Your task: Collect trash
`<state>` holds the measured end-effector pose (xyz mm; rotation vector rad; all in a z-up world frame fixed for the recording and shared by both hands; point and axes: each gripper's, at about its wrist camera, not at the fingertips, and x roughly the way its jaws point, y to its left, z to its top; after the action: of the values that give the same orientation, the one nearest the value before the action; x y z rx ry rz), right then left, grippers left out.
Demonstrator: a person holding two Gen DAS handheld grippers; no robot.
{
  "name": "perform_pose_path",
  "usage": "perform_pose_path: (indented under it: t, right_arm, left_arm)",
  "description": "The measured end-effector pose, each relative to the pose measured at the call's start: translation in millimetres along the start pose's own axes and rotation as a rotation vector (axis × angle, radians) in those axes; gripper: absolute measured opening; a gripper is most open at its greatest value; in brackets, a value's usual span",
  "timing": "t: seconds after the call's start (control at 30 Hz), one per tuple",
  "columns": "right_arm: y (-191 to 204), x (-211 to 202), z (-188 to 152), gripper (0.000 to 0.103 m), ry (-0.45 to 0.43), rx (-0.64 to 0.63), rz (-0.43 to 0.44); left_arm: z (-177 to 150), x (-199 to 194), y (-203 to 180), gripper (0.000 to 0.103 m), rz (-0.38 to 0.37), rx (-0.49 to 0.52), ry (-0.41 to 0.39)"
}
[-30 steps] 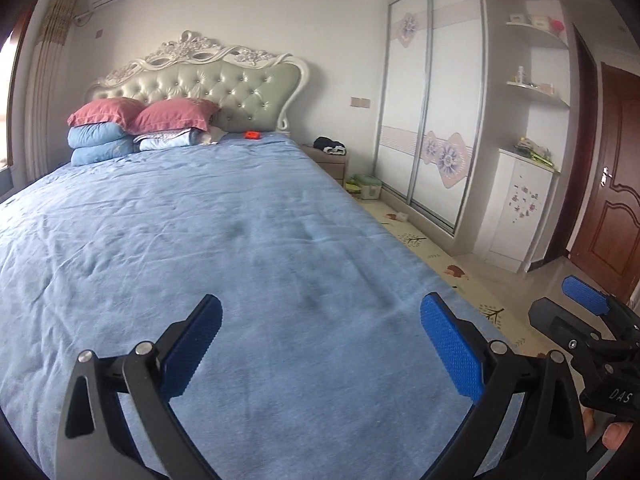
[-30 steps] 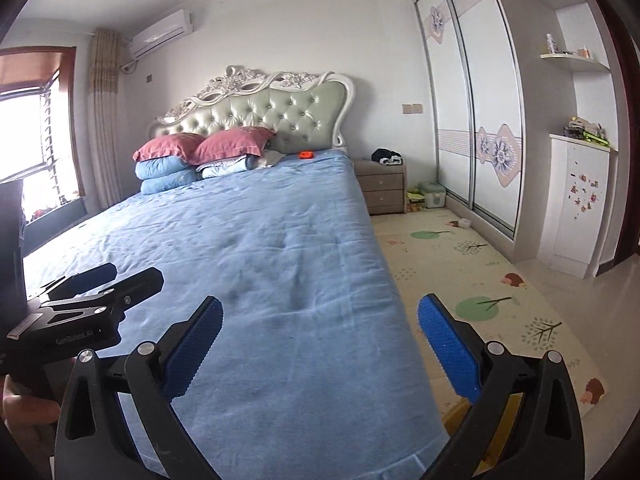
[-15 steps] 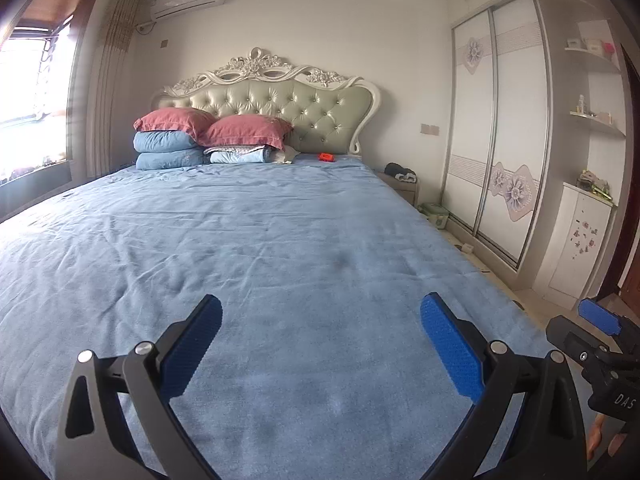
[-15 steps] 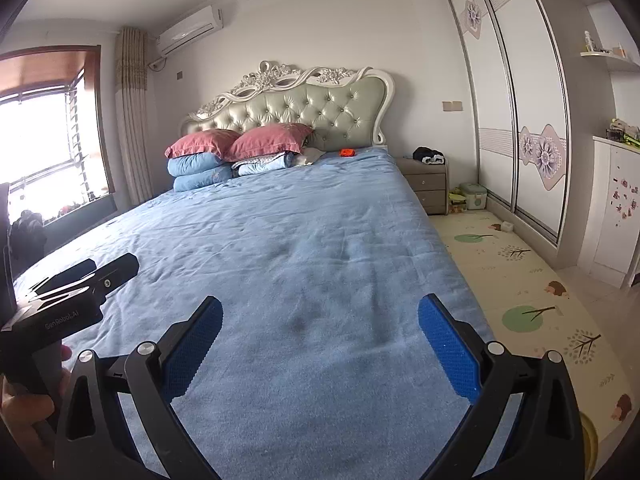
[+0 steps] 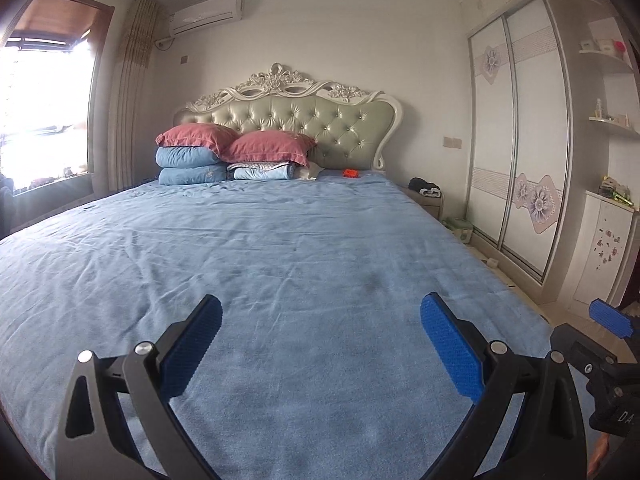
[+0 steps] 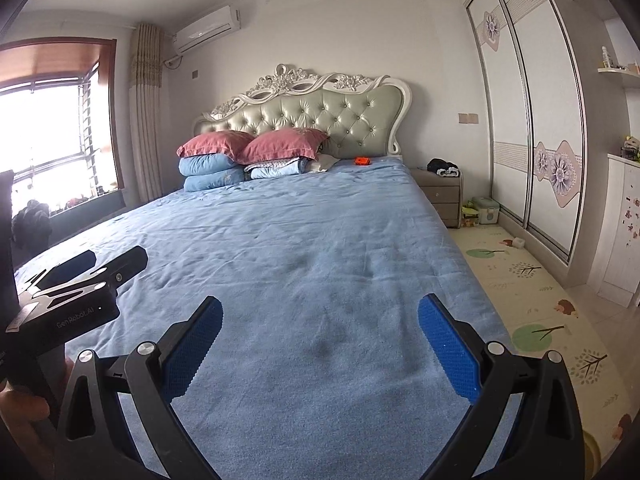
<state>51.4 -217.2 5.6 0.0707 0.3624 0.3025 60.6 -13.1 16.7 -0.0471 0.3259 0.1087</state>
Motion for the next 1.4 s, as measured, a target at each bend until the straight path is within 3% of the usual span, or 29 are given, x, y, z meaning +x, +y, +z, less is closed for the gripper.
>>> perform_pose_path:
  t: [0.33, 1.1, 1.4]
  right_arm:
    - [-5.1, 1.7, -2.0, 0.095, -0.004, -0.006, -0.022]
    - [4.5, -3.6, 0.2, 0.095, -0.029, -0.047, -0.044]
    - [4.3, -5.4, 0.4, 0.095, -0.028, -0.053, -0.04]
  left_arm:
    - [-2.2, 11.7, -1.0, 0.099, 0.022, 0.004, 0.018]
    - [-5.7, 8.7, -4.7, 0.099, -0.013, 0.021, 0.042]
    - [-1.4, 3.7, -8.7, 0.099, -0.006, 0.04, 0.018]
